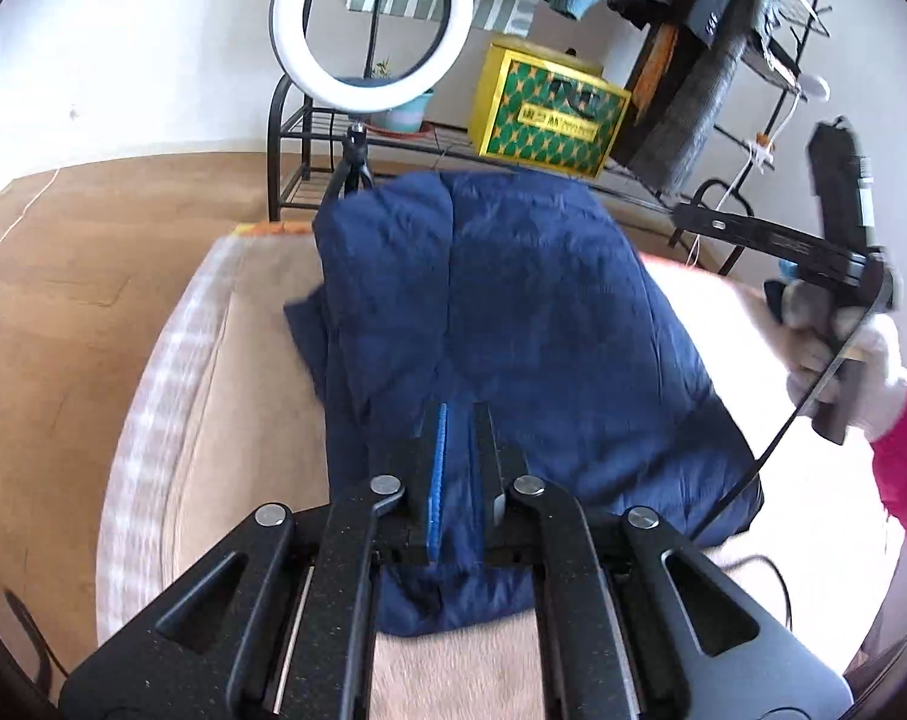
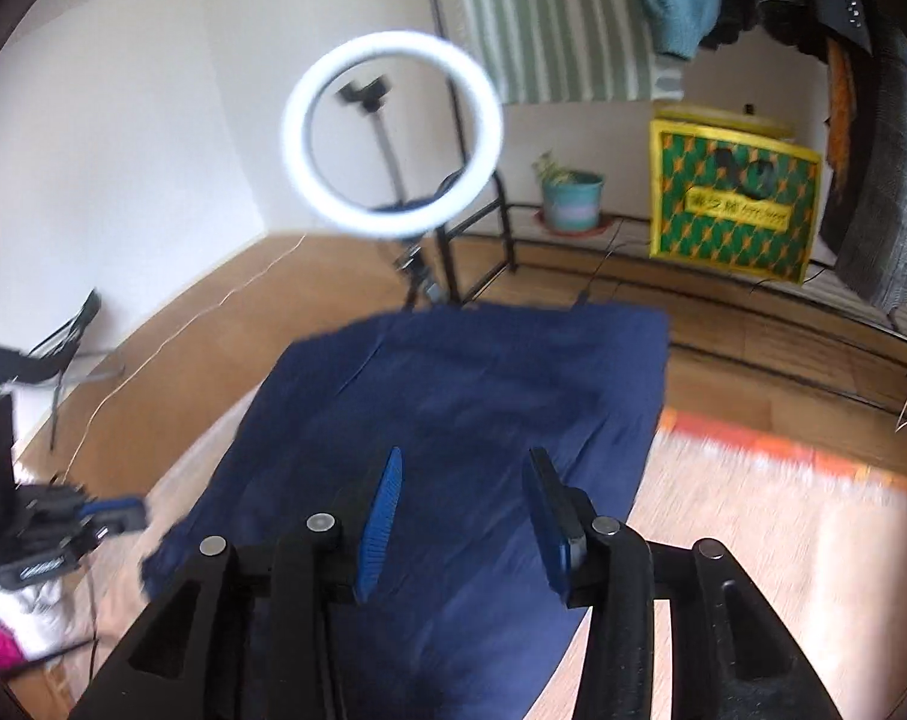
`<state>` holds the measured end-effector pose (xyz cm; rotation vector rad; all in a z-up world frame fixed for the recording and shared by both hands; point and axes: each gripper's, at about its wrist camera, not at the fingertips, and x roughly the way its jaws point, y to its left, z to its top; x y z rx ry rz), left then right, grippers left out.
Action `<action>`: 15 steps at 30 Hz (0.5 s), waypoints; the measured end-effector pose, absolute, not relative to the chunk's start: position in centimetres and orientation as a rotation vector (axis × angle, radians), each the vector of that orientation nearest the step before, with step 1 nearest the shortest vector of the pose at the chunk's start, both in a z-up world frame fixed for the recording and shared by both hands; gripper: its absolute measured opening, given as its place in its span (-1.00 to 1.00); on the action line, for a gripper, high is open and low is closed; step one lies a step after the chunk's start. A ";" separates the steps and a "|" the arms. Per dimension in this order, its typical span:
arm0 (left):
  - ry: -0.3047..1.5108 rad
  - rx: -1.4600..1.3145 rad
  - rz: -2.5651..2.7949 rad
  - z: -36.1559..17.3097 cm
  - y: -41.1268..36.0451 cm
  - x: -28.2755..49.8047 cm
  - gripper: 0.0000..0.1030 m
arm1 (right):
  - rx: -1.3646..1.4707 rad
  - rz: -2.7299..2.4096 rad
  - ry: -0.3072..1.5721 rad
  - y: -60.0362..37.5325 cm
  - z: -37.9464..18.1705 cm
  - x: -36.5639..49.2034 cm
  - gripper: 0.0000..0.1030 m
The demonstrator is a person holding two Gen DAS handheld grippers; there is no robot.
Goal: Fold large clothes
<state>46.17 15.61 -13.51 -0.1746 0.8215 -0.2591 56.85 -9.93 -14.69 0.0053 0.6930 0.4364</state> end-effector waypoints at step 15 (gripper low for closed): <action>0.926 -0.195 -0.282 -20.8 16.5 52.3 -0.17 | -0.068 0.277 0.817 -7.2 -21.7 68.9 -0.13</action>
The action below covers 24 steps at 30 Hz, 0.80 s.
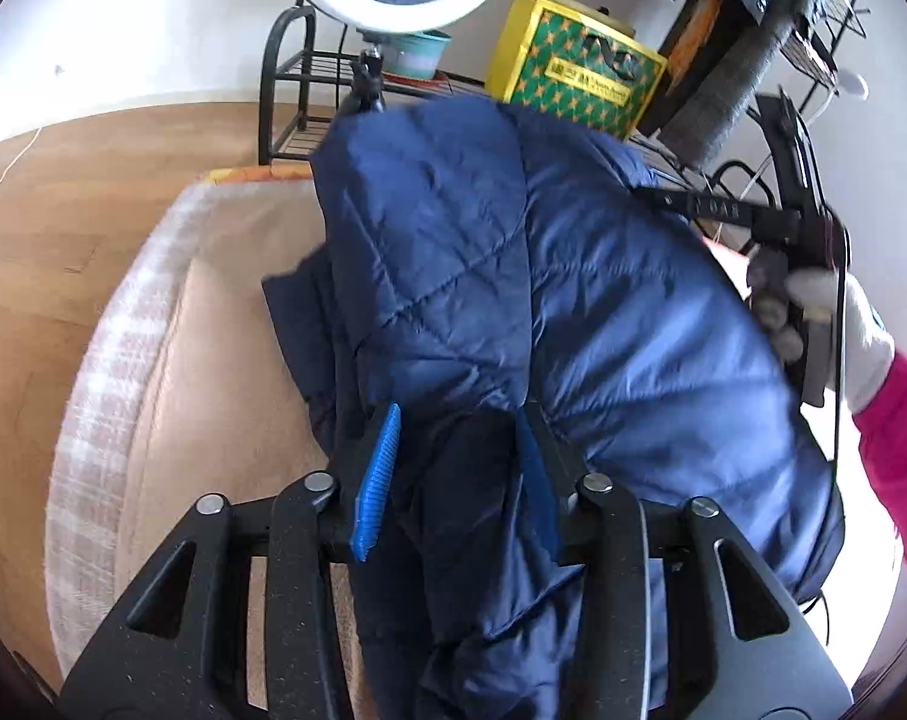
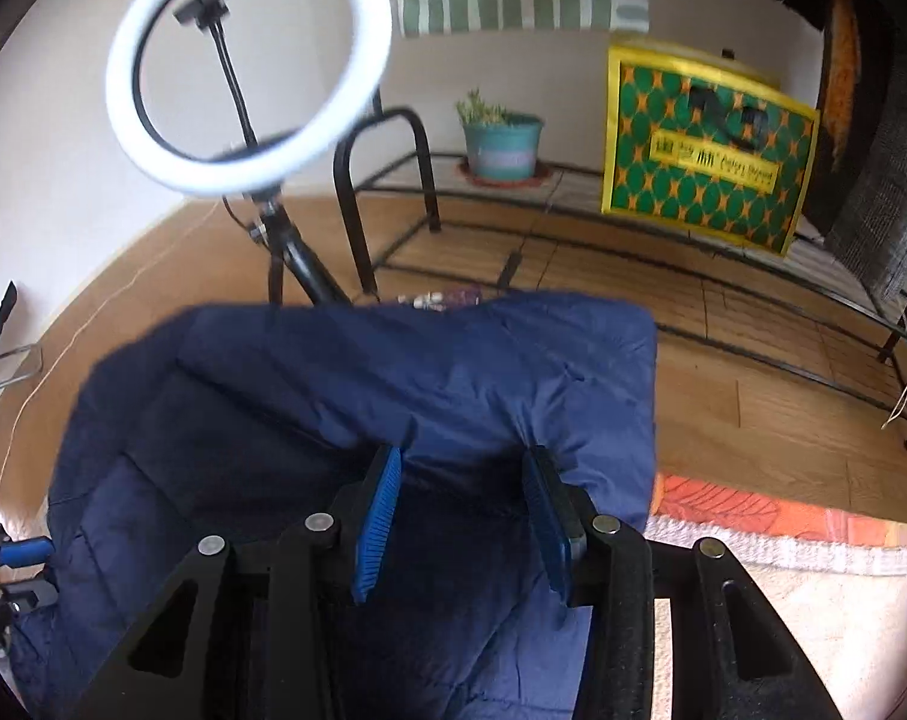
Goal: Fold large clothes
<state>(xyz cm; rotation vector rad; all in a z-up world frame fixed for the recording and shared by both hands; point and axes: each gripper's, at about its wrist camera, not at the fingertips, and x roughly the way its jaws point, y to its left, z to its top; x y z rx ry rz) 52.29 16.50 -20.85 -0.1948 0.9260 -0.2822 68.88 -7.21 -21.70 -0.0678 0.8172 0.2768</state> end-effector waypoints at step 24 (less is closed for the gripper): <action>1.072 -0.982 -0.508 -27.4 27.5 59.7 0.43 | 0.576 0.556 0.960 -17.6 -26.5 58.8 0.67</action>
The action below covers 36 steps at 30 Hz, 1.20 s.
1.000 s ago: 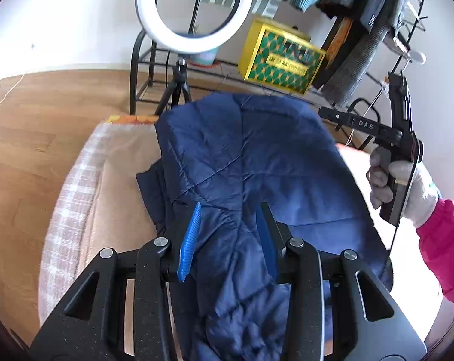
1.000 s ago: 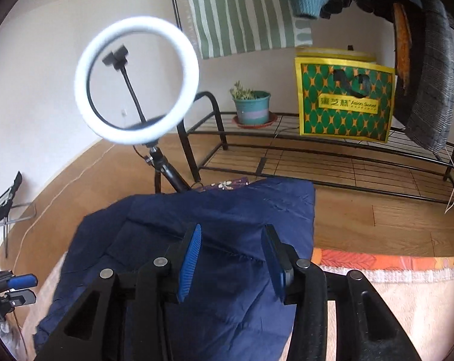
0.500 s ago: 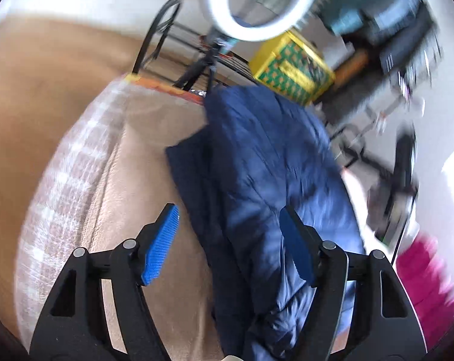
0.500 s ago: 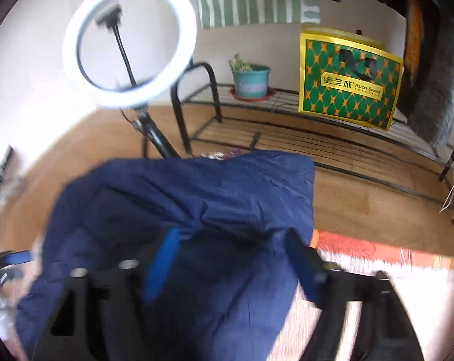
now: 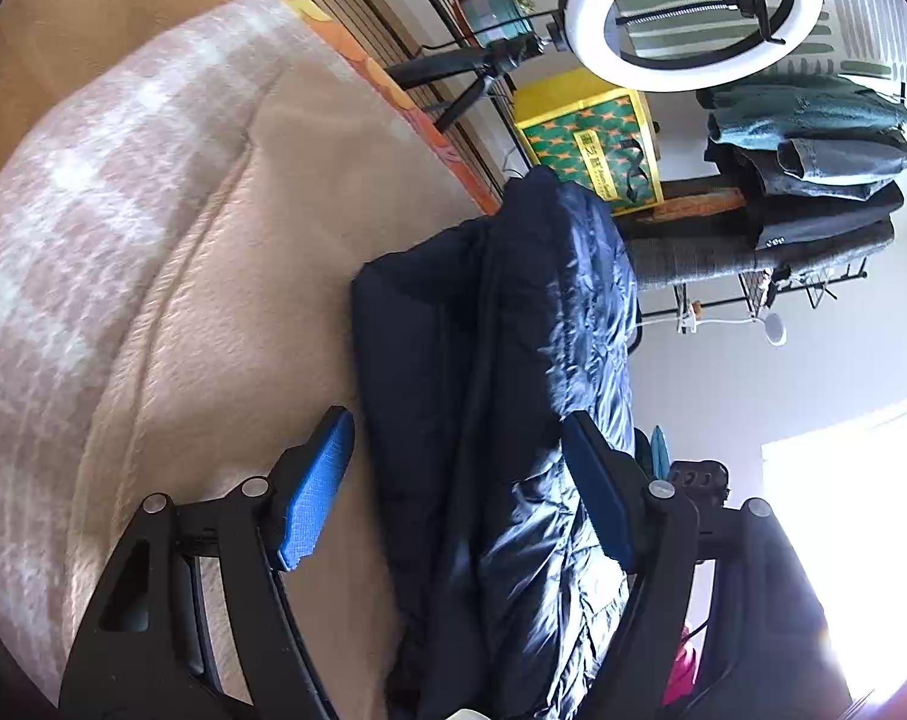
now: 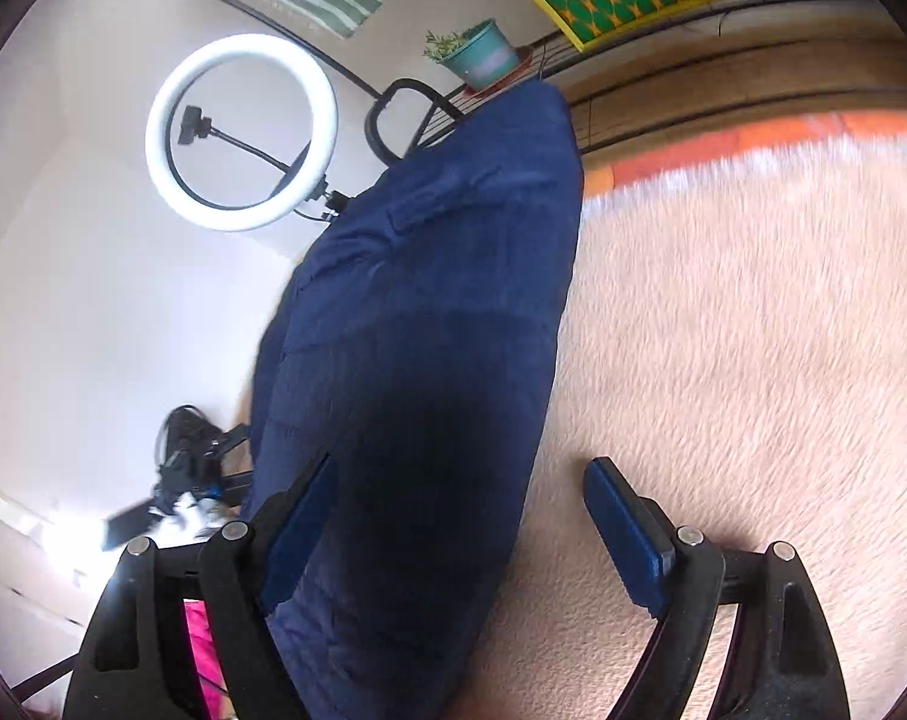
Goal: Fold large clothes
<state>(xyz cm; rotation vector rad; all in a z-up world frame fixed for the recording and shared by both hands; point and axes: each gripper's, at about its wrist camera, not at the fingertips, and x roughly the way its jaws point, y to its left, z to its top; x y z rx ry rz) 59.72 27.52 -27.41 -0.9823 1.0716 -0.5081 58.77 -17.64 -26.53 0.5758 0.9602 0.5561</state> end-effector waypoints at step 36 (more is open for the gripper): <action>0.964 -0.539 -0.442 -17.7 16.4 55.9 -0.70 | 0.197 0.464 0.887 -11.3 -19.0 55.0 -0.63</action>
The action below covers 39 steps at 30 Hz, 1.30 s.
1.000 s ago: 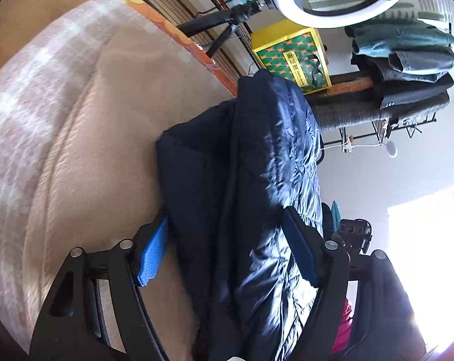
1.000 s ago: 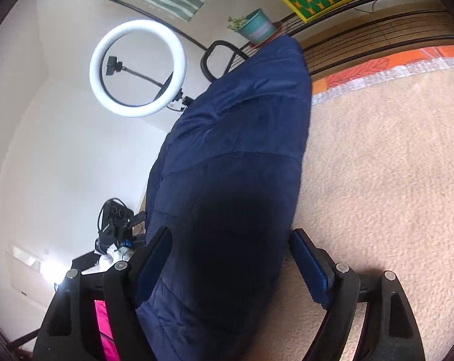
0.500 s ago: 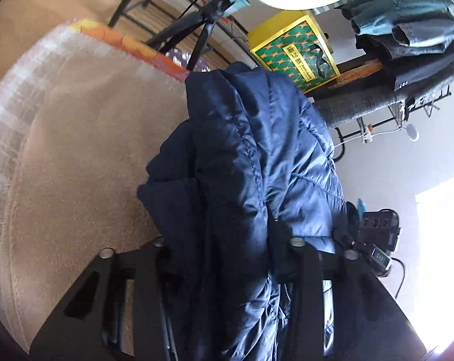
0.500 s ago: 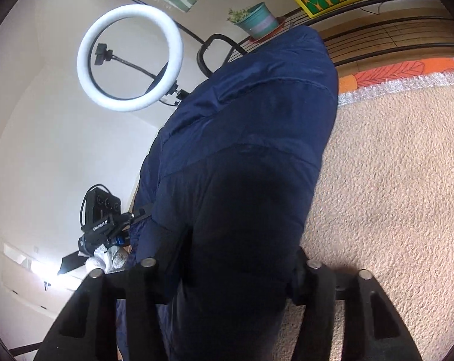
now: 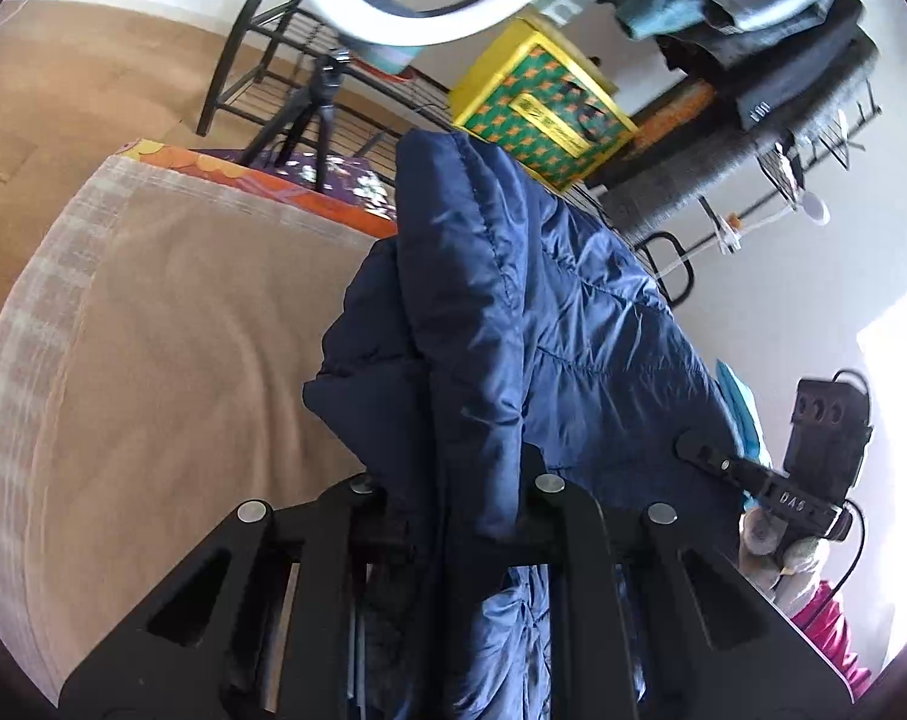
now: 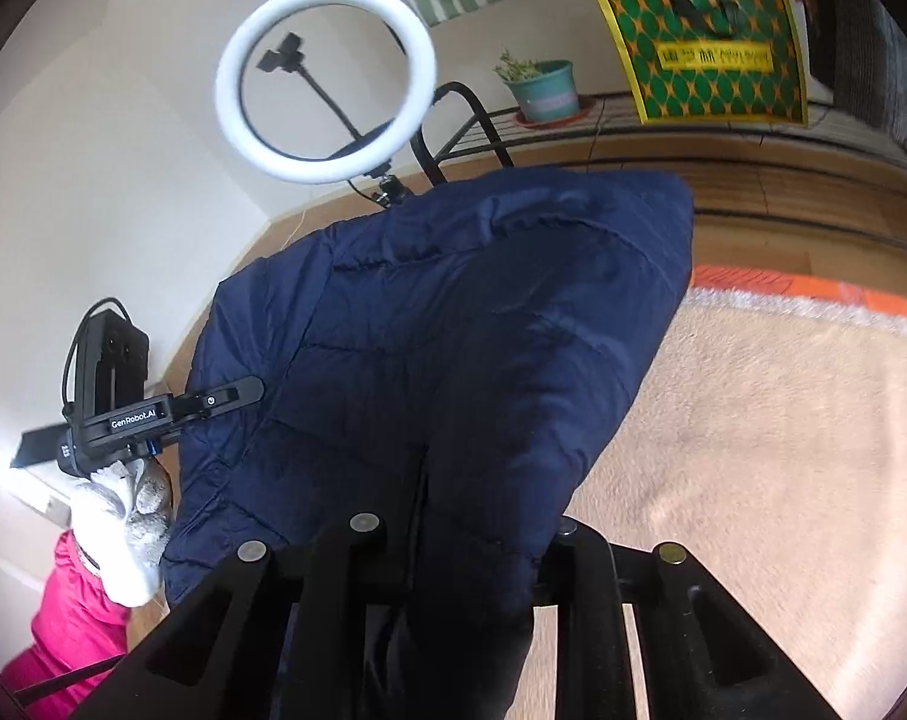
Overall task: Fold large clothes
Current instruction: 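Lift the folded jacket off the bed with both tools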
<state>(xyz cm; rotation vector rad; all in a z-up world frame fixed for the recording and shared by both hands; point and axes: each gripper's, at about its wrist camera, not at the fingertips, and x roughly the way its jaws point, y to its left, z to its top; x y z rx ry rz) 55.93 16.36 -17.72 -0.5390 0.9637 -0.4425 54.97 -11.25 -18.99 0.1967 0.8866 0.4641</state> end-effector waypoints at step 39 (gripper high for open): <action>0.905 -0.334 -0.890 -2.9 -30.5 43.0 -0.71 | -0.029 0.026 0.687 -41.8 -1.4 24.1 -0.64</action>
